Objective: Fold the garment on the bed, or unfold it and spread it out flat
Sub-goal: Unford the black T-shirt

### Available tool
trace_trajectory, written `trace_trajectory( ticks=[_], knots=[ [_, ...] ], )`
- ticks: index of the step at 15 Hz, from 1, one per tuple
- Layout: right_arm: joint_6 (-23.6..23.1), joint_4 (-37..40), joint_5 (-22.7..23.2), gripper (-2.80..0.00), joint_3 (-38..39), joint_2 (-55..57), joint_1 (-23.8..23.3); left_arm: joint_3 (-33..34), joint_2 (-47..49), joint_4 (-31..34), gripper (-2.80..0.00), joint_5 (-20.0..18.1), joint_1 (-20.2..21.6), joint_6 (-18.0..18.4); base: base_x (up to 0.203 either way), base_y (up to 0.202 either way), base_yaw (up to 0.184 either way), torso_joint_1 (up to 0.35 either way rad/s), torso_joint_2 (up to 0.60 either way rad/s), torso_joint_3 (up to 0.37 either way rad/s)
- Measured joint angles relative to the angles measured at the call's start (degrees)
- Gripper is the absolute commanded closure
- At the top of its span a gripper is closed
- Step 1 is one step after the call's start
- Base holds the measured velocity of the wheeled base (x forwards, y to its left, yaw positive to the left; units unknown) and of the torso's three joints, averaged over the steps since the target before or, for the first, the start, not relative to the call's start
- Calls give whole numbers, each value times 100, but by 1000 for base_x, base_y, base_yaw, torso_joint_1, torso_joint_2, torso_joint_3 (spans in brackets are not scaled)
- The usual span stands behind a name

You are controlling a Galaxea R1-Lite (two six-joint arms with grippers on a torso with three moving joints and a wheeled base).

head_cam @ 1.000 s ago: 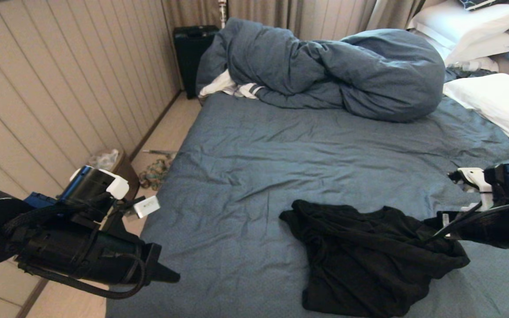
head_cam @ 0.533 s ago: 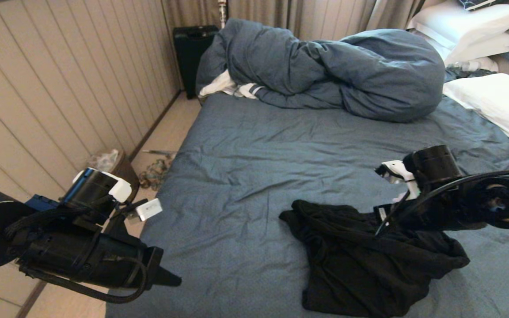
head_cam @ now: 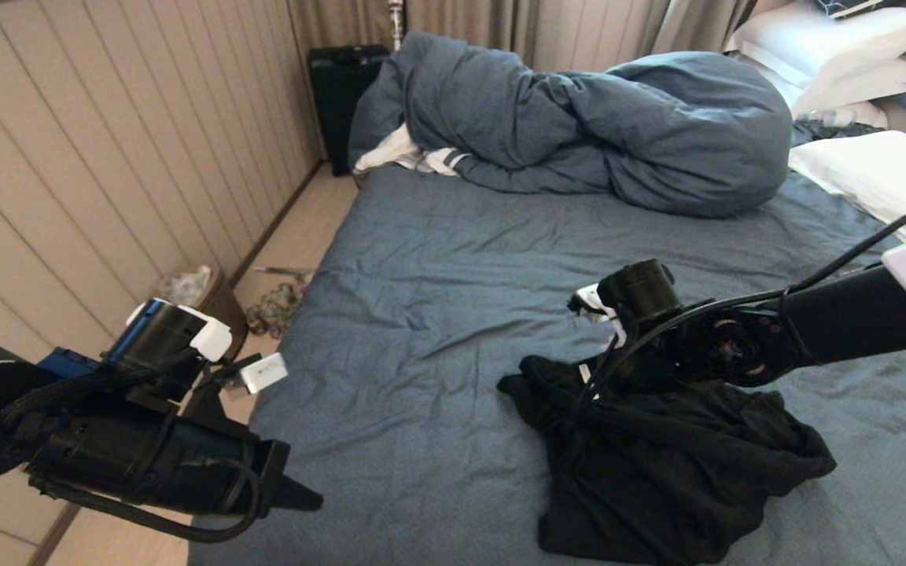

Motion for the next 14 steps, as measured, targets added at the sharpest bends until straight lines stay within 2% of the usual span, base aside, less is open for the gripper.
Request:
trace_trajectory(
  ticks=[4,10,11,14],
  knots=[
    [-8,348,-169,-280,-575,480,138,20,11,-6,0,-8,-3,6,0,0,0,0,0,0],
    [14,363,-208,-280,-990,1152,174,30,52,-9,0,-24,-1,18,0,0,0,0,0,0],
    [17,364,-236,0,-1024,1208,178,30,59,-8,0,-27,-3,20,0,0,0,0,0,0],
    [-4,382,-305,0,-1069,1309,158,30,74,-9,0,-27,-5,30,0,0,0,0,0,0]
  ],
)
